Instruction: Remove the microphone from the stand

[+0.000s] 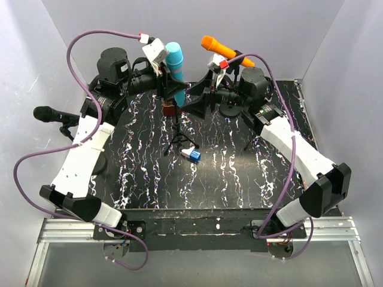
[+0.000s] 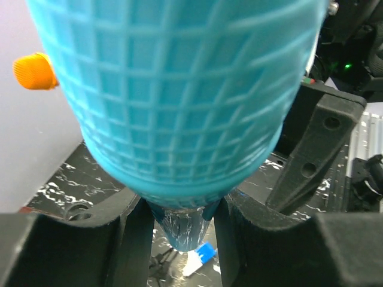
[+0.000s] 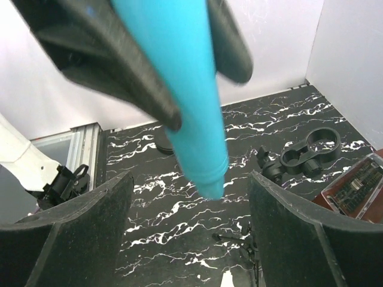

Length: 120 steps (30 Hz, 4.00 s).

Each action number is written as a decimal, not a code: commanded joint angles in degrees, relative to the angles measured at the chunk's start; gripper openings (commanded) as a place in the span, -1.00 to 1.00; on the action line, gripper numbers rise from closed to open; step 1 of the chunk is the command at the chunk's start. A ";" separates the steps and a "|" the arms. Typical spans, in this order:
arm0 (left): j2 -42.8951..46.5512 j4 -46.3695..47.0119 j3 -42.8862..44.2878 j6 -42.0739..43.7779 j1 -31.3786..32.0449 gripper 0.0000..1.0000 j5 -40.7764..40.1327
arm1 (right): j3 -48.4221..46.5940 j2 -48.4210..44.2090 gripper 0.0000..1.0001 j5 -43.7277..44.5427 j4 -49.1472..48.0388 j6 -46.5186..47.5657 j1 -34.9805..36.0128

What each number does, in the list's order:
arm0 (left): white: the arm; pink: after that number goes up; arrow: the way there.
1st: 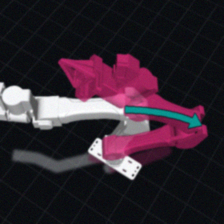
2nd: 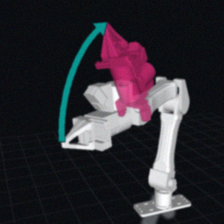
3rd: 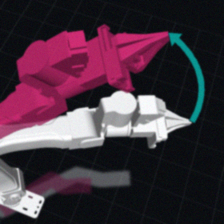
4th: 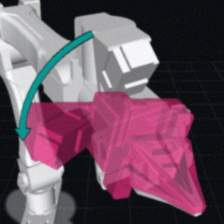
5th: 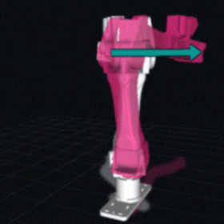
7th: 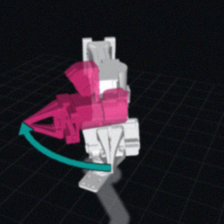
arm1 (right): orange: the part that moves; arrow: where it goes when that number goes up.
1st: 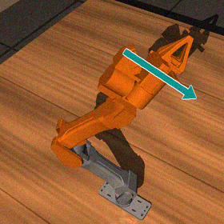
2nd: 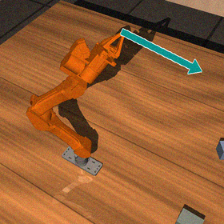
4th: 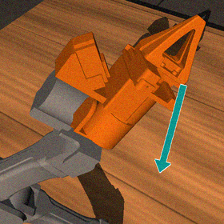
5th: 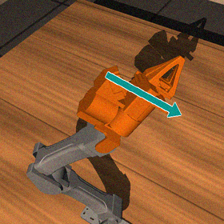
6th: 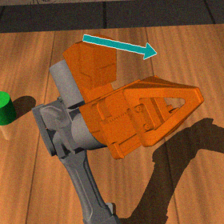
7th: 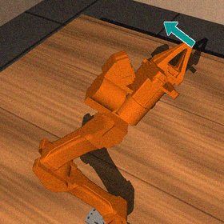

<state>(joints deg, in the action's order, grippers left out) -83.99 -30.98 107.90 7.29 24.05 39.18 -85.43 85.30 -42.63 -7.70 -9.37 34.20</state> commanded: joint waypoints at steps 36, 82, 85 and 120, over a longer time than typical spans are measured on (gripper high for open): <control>4.52 9.35 -8.21 1.15 -0.85 0.96 -4.28 | 14.66 -28.94 -0.97 14.68 47.47 34.74 -15.02; 9.11 -26.68 -3.31 32.44 -0.85 0.97 -24.68 | 34.65 -4.26 0.40 33.85 58.74 37.23 -50.63; 6.65 -23.87 -1.64 28.58 -0.85 0.96 -23.45 | 30.25 -4.26 0.58 33.05 62.89 35.04 -50.63; -14.28 -7.77 5.04 -13.34 -2.08 0.38 -21.86 | 9.24 -24.15 0.57 12.92 45.26 24.15 -17.87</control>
<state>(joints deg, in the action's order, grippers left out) -98.39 -38.72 112.86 -2.04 22.37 18.15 -69.06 55.53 -32.77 52.18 23.77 9.52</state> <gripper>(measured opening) 0.693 0.762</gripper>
